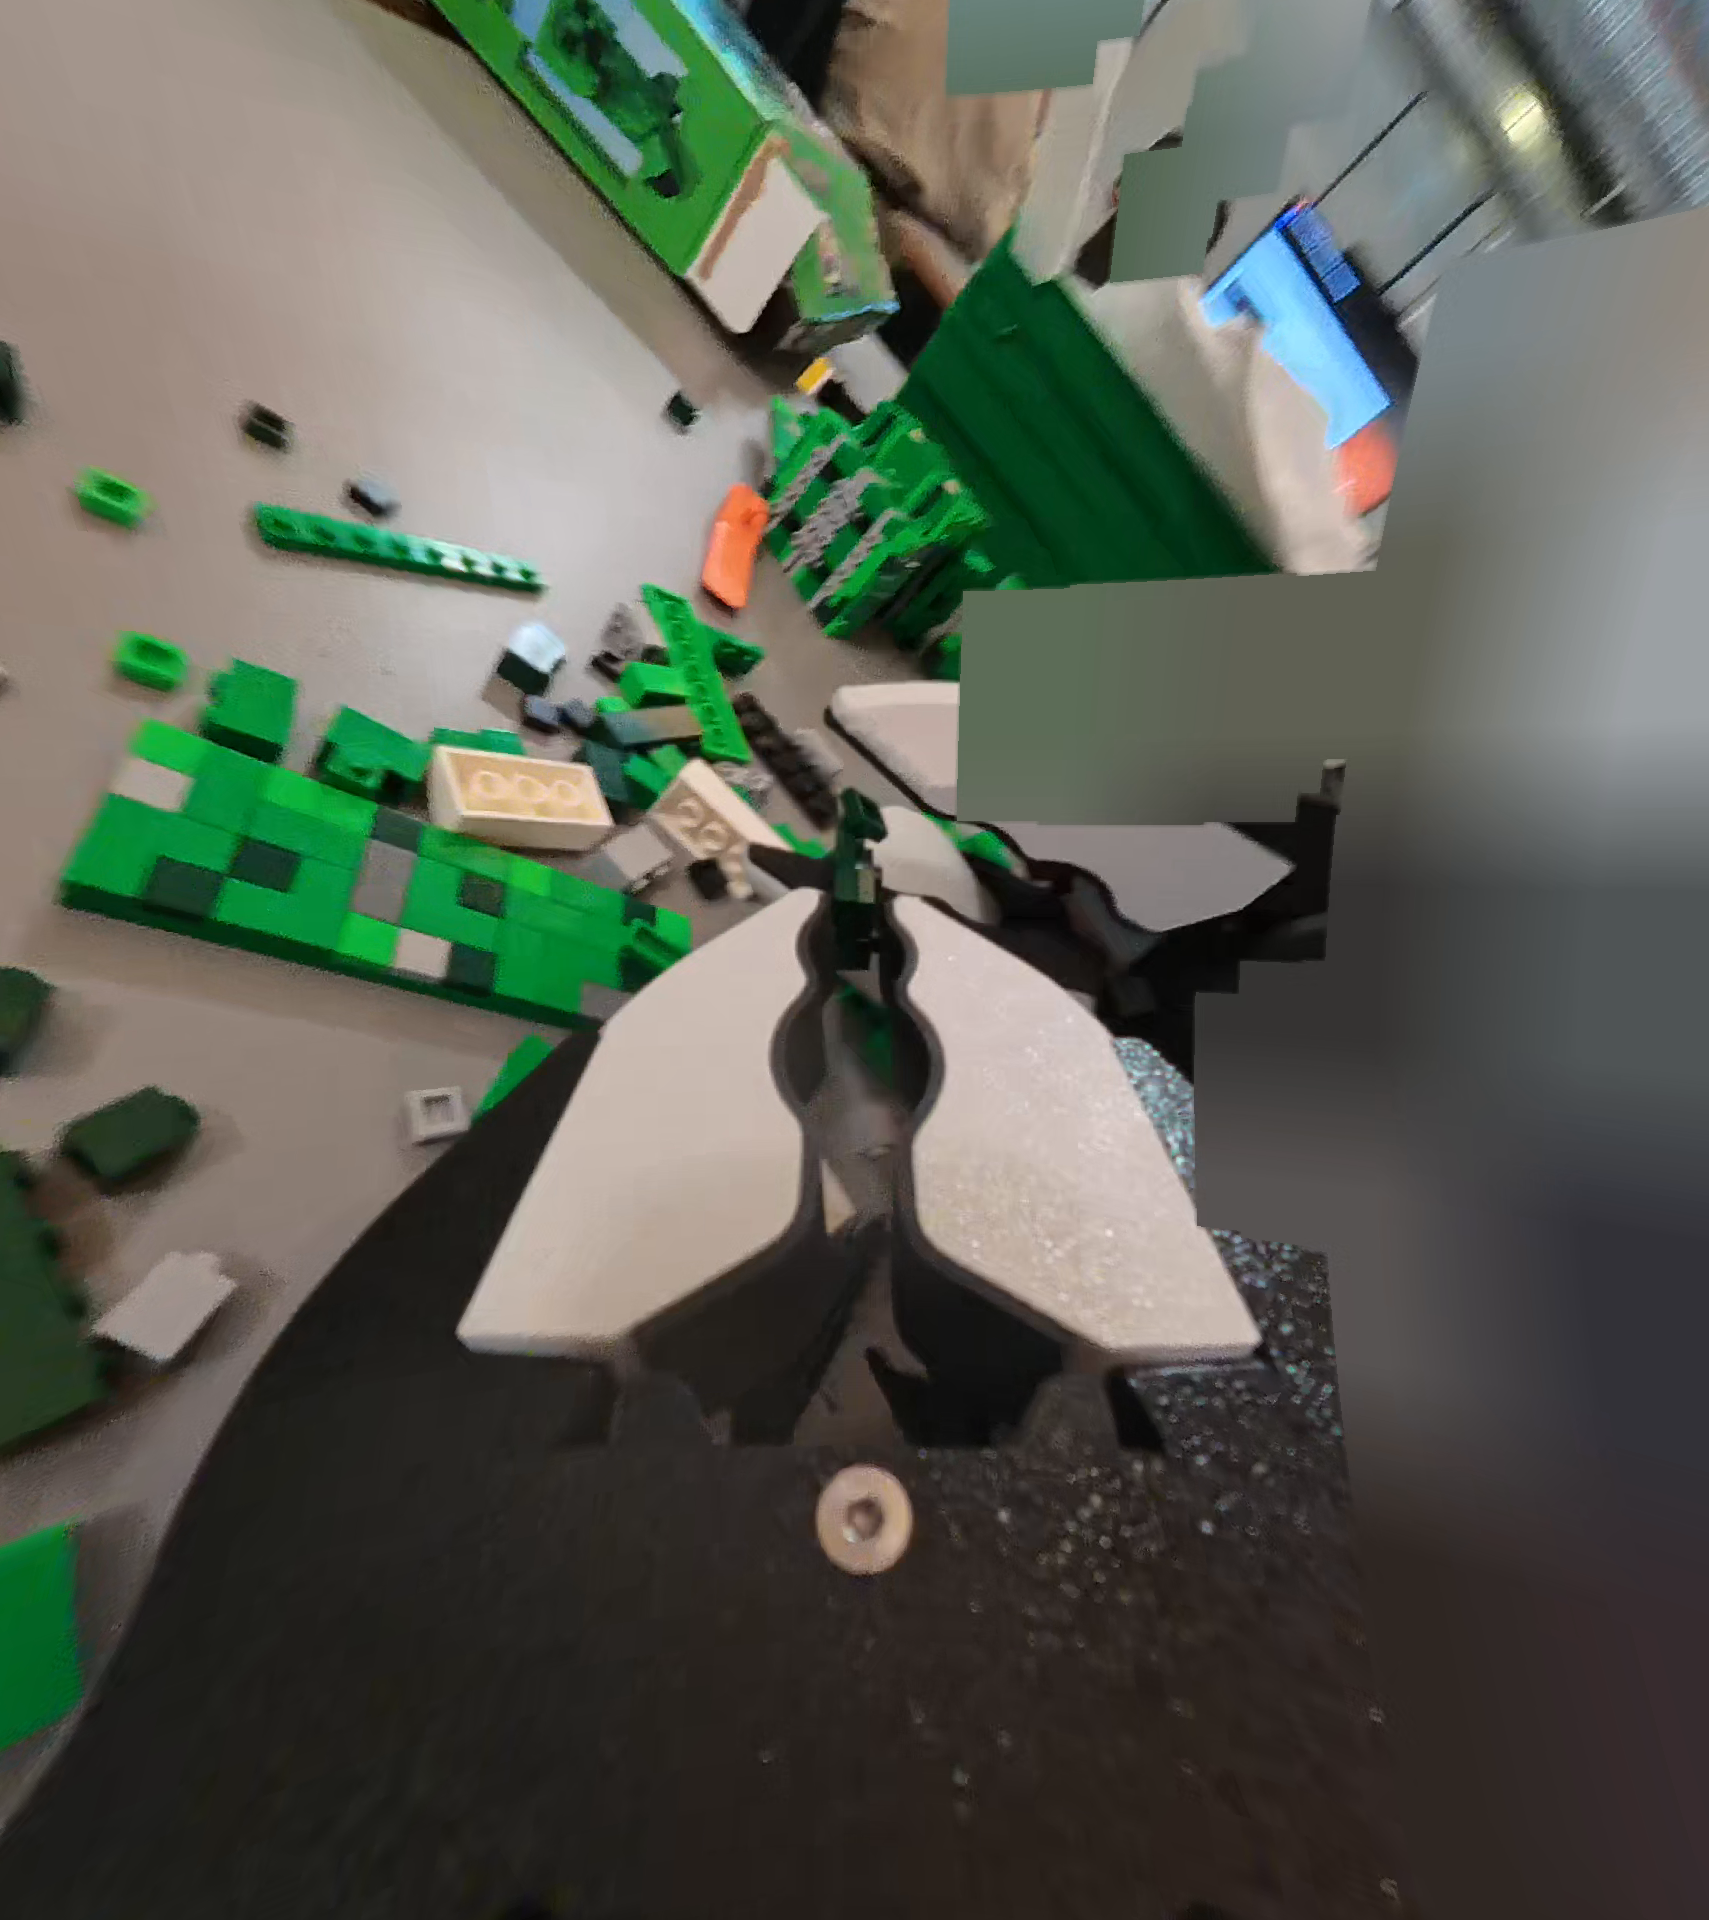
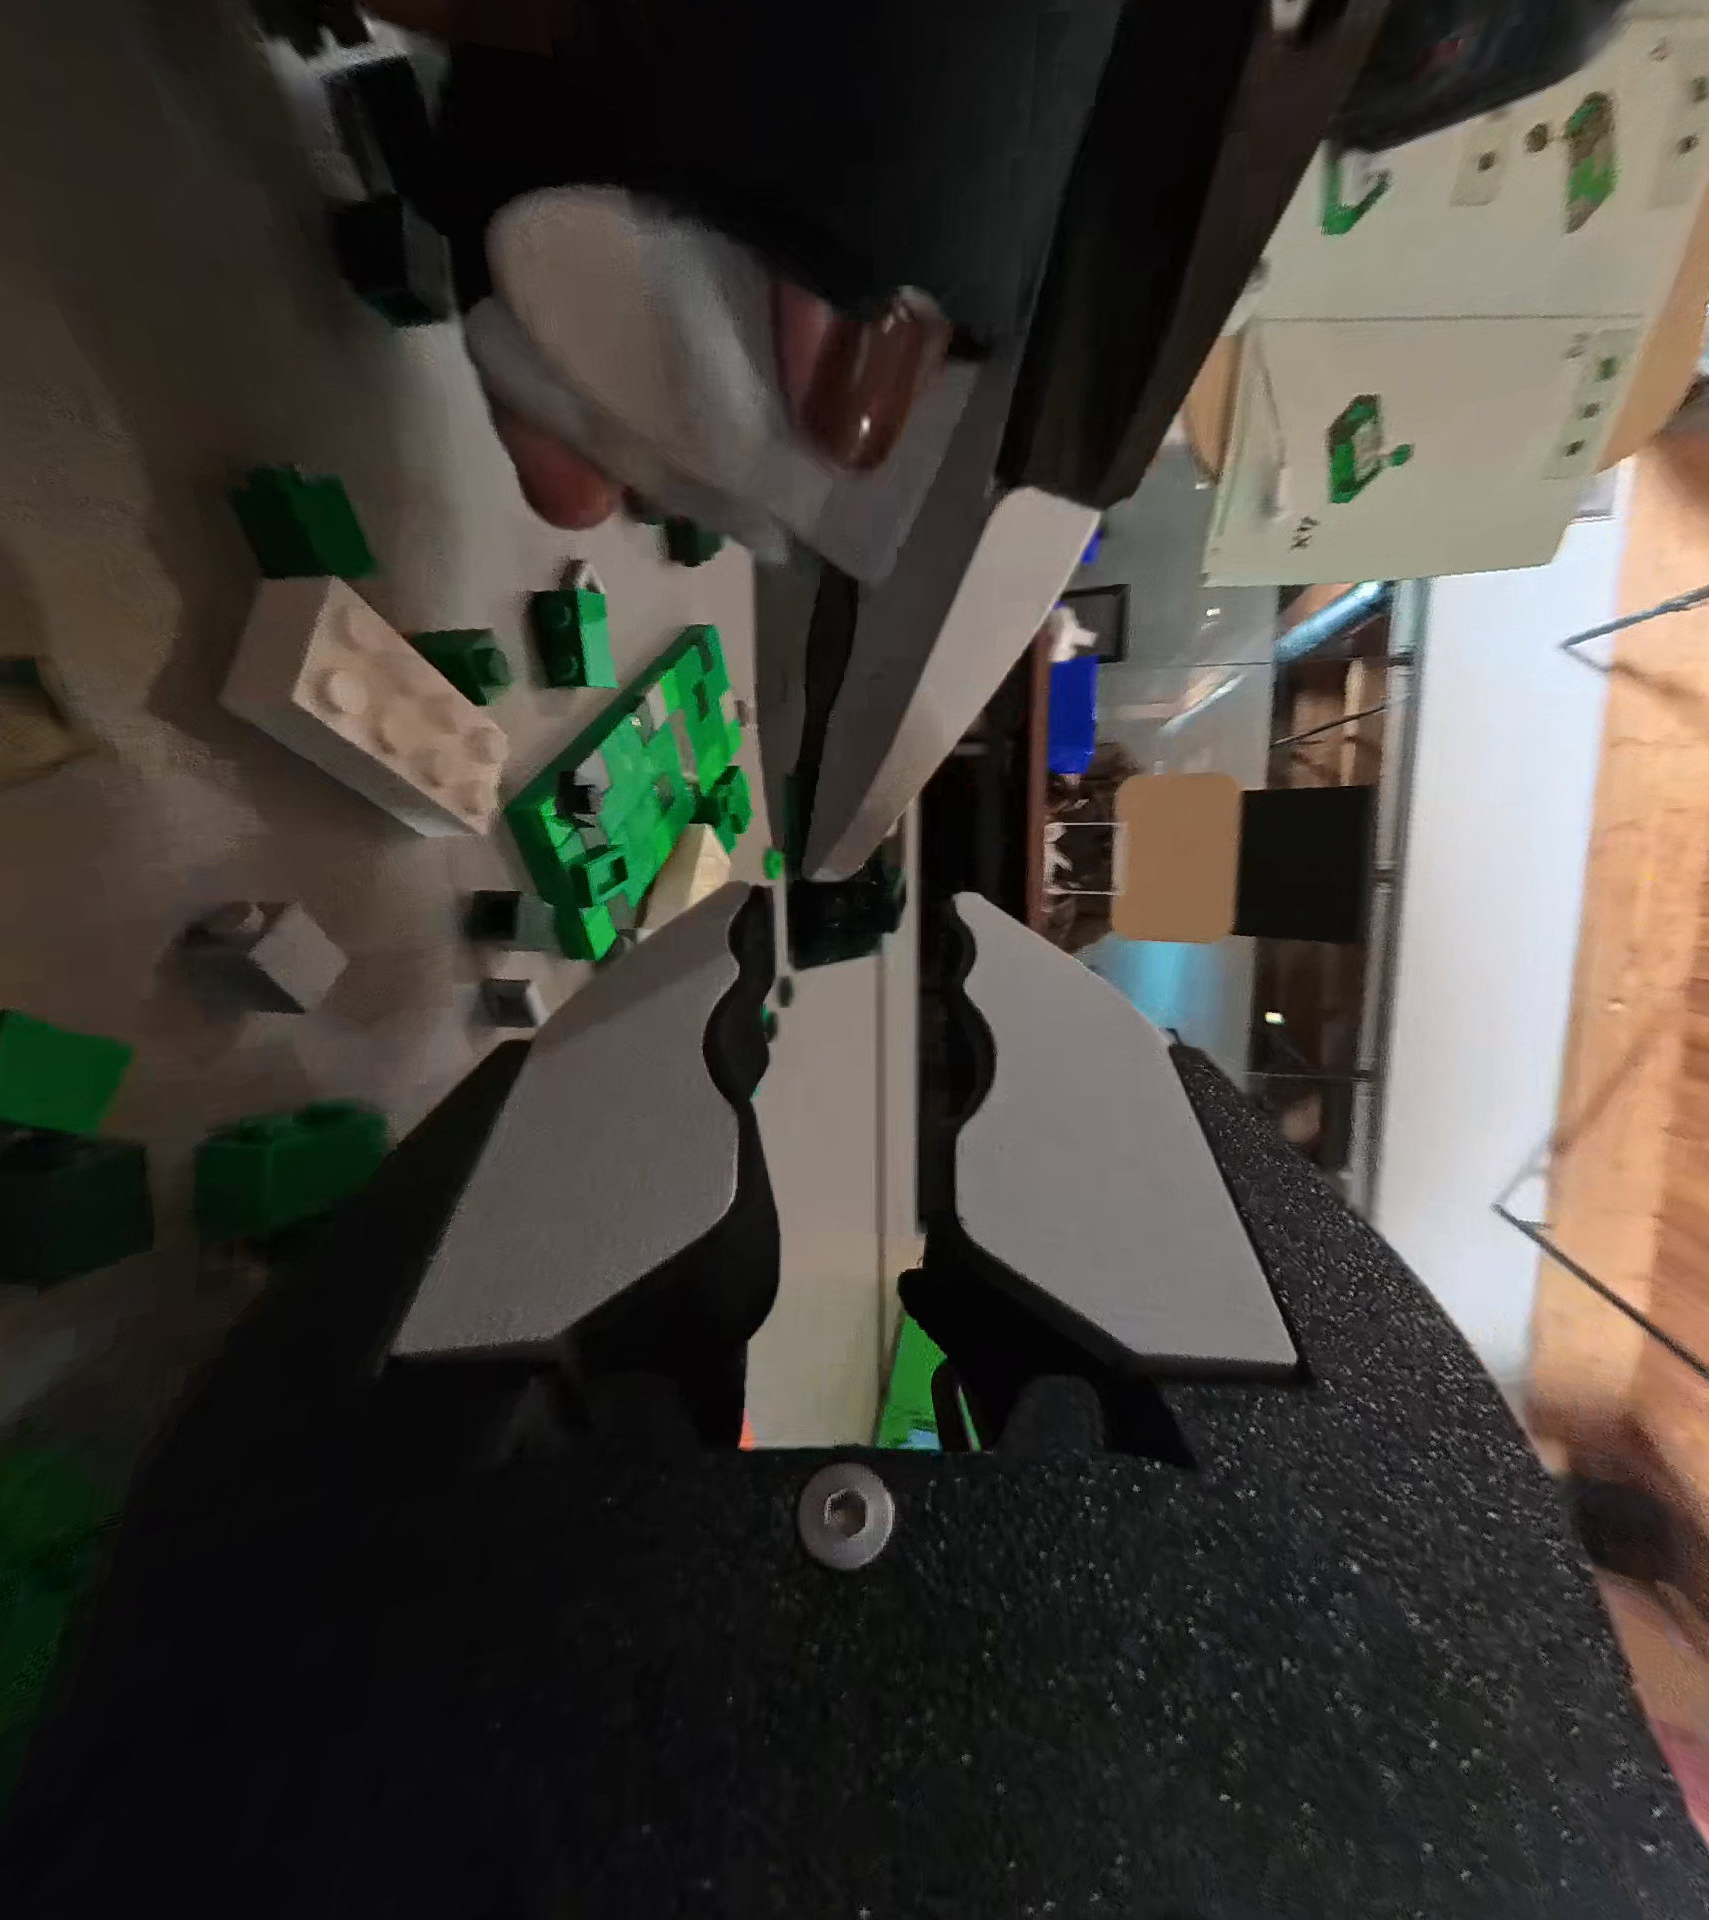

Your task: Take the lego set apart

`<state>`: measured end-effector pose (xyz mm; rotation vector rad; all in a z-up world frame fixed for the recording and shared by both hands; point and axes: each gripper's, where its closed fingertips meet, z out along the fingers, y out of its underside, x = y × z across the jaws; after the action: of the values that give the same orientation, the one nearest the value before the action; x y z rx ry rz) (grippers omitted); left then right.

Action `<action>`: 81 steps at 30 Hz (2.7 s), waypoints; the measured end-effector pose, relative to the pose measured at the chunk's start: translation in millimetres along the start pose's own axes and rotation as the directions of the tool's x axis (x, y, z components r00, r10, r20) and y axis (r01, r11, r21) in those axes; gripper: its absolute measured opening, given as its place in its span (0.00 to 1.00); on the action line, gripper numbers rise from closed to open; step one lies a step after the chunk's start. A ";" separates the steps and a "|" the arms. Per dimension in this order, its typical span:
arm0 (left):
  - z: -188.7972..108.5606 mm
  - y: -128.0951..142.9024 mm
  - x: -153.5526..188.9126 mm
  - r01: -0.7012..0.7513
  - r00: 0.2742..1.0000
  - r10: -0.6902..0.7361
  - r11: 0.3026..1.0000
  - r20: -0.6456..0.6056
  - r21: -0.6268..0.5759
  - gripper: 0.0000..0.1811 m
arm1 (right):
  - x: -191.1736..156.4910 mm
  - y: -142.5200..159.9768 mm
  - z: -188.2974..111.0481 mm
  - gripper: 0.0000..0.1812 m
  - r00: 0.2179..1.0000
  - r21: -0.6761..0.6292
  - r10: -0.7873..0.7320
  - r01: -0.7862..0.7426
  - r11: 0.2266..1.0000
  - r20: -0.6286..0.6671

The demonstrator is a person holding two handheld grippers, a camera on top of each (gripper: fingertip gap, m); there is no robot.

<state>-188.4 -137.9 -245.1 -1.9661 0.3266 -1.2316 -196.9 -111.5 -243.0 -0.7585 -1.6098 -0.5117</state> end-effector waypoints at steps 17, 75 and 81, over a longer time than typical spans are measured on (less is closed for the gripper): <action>-0.3 34.9 -17.7 -0.760 0.330 0.941 0.314 0.078 -0.568 0.04 | -32.0 -13.1 -31.1 0.10 0.837 0.107 0.247 -0.338 0.935 0.489; -1.3 42.3 21.5 -0.181 0.982 0.152 0.923 -0.112 -0.339 0.10 | -14.5 -23.8 -33.8 0.12 0.913 0.222 0.197 -0.287 0.932 0.357; 4.4 29.2 18.4 -0.312 0.949 0.314 0.916 -0.033 -0.251 0.08 | -5.6 -14.7 -30.3 0.11 0.880 0.186 0.314 -0.396 0.899 0.357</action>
<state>-170.4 -165.8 -255.4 -2.0311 0.7978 -1.0116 -186.2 -144.0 -241.8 -0.9515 -1.7345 0.0954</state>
